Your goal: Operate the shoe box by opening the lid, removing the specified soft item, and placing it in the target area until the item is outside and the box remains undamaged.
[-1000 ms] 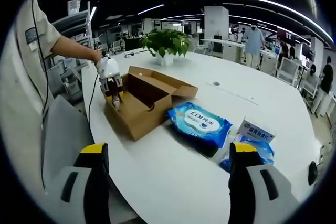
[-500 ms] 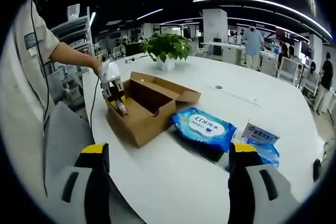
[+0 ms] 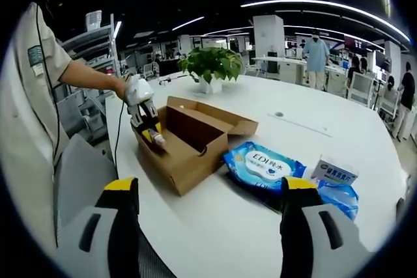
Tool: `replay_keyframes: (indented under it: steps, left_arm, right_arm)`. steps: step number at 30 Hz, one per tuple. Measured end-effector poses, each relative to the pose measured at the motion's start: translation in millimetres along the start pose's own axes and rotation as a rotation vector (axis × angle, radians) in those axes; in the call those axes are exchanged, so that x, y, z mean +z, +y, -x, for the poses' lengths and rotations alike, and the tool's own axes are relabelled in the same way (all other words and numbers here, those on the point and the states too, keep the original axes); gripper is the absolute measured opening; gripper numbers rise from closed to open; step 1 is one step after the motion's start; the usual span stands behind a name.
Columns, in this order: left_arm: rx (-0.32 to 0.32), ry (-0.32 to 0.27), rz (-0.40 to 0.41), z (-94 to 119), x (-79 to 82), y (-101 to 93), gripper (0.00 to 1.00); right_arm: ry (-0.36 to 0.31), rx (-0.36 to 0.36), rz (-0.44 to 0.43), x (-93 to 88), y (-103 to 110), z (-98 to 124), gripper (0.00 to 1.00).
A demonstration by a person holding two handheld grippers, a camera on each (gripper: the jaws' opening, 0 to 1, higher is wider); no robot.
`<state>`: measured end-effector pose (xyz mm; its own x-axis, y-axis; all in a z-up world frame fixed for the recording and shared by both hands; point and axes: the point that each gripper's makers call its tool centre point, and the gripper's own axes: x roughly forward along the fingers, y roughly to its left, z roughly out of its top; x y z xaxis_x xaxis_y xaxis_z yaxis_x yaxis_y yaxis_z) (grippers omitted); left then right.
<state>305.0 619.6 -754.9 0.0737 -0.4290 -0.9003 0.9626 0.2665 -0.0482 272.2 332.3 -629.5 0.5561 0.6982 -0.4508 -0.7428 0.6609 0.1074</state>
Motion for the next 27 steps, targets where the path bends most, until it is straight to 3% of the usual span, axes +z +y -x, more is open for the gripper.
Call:
replay_keyframes:
  steps: [4, 8, 12, 27]
  left_arm:
    - [0.010, -0.049, 0.030, 5.1, 10.8, 0.2, 0.19]
    - [0.022, -0.105, 0.059, 11.6, 23.2, 0.1, 0.19]
    - [0.031, -0.144, 0.077, 16.6, 31.3, -1.2, 0.19]
    - [0.059, -0.324, 0.143, 38.8, 68.2, -15.7, 0.19]
  right_arm:
    - [-0.013, 0.002, -0.010, 3.9, 3.6, -7.2, 0.77]
    - [-0.020, 0.016, -0.025, 7.5, 10.0, -17.0, 0.78]
    - [-0.017, 0.033, -0.036, 10.3, 17.3, -26.8, 0.70]
    - [-0.065, 0.126, -0.050, 31.9, 53.0, -65.5, 0.62]
